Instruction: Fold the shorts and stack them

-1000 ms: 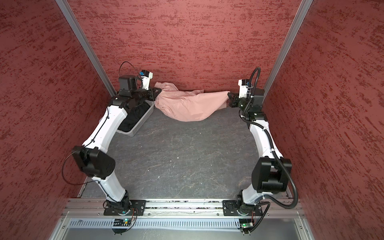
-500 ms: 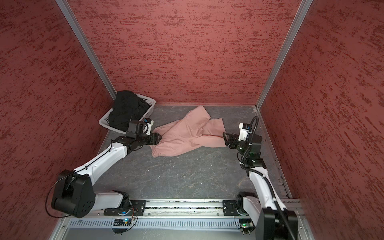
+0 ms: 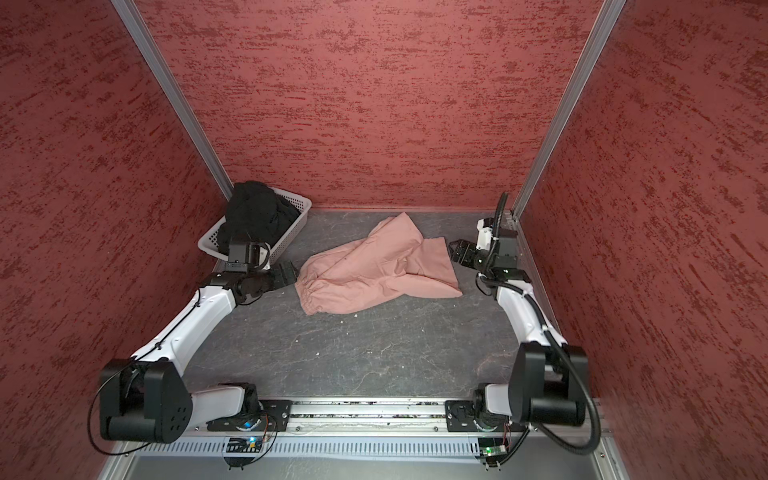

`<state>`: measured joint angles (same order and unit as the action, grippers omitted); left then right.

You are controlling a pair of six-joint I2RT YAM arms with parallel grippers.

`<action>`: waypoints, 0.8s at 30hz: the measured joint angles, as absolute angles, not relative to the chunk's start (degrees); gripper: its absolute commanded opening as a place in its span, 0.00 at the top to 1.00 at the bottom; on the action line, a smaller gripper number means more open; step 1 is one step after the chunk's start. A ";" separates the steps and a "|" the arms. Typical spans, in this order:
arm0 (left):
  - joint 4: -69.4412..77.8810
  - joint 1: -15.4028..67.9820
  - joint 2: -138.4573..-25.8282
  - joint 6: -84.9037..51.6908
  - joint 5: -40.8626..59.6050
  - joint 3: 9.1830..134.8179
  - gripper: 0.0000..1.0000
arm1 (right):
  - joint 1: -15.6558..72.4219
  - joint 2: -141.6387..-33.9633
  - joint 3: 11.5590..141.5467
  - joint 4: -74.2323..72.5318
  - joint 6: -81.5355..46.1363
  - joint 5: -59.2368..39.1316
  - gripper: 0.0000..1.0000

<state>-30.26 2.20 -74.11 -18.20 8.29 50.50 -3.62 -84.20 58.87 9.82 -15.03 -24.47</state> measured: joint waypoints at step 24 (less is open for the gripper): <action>-10.66 2.02 -90.35 -22.74 18.09 45.12 0.04 | 7.57 -146.19 126.87 20.58 0.58 -34.54 0.32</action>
<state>-10.66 2.02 -90.35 -22.74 18.09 45.12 7.57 -146.19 126.87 20.58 0.58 -34.54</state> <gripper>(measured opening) 0.993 0.768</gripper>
